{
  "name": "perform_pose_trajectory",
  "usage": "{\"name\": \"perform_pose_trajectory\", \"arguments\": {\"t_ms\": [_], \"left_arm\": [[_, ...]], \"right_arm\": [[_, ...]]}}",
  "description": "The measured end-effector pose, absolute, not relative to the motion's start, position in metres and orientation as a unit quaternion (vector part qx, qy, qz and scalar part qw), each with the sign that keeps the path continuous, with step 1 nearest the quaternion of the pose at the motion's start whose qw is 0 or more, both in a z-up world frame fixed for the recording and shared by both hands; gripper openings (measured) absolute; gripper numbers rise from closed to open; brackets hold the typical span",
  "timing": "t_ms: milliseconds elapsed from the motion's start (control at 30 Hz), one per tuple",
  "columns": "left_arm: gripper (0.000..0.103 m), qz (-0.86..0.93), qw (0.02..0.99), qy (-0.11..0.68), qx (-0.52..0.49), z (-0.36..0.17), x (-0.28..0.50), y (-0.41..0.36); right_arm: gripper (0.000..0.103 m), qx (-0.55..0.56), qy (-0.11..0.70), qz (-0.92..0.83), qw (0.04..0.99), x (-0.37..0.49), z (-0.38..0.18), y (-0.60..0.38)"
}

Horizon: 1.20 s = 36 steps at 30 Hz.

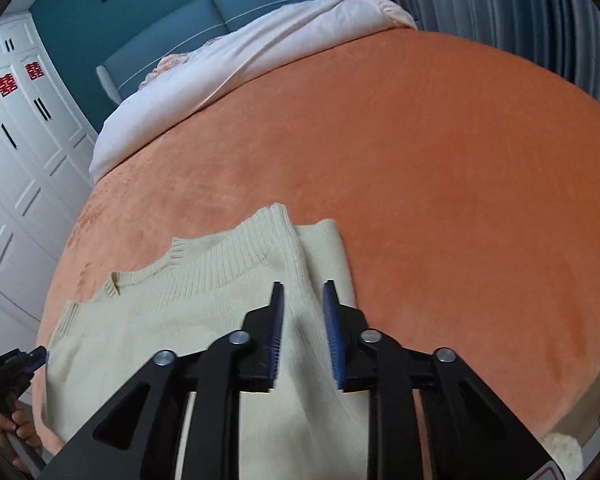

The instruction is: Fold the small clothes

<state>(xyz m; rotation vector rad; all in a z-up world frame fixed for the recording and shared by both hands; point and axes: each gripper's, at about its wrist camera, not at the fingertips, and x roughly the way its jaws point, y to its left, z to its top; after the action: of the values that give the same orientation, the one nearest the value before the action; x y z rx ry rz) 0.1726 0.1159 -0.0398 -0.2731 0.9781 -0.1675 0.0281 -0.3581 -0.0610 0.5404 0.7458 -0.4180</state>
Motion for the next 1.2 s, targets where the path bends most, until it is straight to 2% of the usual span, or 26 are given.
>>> {"name": "perform_pose_trajectory", "arguments": {"t_ms": [67,133,200,233,367,467,567,600,633,667,700,733,933,1133,1200], "left_arm": [[0.054,-0.069,0.875,0.462,-0.128,-0.036,0.143,0.125],[0.075,-0.051,0.868,0.469,-0.155,-0.039,0.118,0.137],[0.085,-0.022,0.857,0.48,-0.188,-0.047,0.099,0.147],[0.086,-0.009,0.848,0.486,-0.212,-0.054,0.089,0.154],[0.087,0.005,0.808,0.519,-0.279,-0.083,0.08,0.165],[0.087,-0.005,0.787,0.534,-0.309,-0.097,0.095,0.162],[0.087,-0.001,0.772,0.536,-0.342,-0.104,0.109,0.161],[0.084,-0.001,0.77,0.534,-0.349,-0.105,0.109,0.161],[0.063,-0.004,0.767,0.534,-0.355,-0.104,0.113,0.161],[0.043,-0.026,0.764,0.533,-0.363,-0.102,0.117,0.161],[0.024,-0.035,0.758,0.542,-0.36,-0.101,0.119,0.159],[0.012,-0.035,0.761,0.542,-0.355,-0.095,0.118,0.161],[0.009,-0.058,0.766,0.547,-0.334,-0.067,0.085,0.169],[0.012,-0.046,0.766,0.583,-0.268,-0.095,0.047,0.168],[0.016,-0.042,0.775,0.572,-0.265,-0.088,0.045,0.166]], "right_arm": [[0.037,0.261,0.37,-0.194,0.87,0.004,-0.064,-0.353],[0.038,0.278,0.395,-0.179,0.857,-0.02,-0.073,-0.348],[0.044,0.298,0.418,-0.171,0.841,-0.042,-0.08,-0.337],[0.049,0.311,0.425,-0.166,0.834,-0.048,-0.087,-0.333],[0.052,0.348,0.423,-0.154,0.822,-0.059,-0.106,-0.32],[0.058,0.365,0.41,-0.148,0.823,-0.043,-0.115,-0.323],[0.059,0.403,0.395,-0.147,0.812,-0.024,-0.125,-0.333],[0.059,0.418,0.39,-0.154,0.806,-0.02,-0.128,-0.336],[0.056,0.43,0.384,-0.157,0.802,-0.015,-0.129,-0.338],[0.029,0.439,0.374,-0.161,0.801,-0.015,-0.128,-0.341],[0.01,0.441,0.367,-0.156,0.804,-0.015,-0.123,-0.342],[0.011,0.444,0.356,-0.152,0.808,-0.018,-0.116,-0.344],[0.008,0.395,0.347,-0.142,0.839,-0.05,-0.076,-0.33],[0.011,0.397,0.433,-0.168,0.792,-0.086,-0.117,-0.333],[0.017,0.41,0.434,-0.172,0.783,-0.088,-0.117,-0.337]]}}
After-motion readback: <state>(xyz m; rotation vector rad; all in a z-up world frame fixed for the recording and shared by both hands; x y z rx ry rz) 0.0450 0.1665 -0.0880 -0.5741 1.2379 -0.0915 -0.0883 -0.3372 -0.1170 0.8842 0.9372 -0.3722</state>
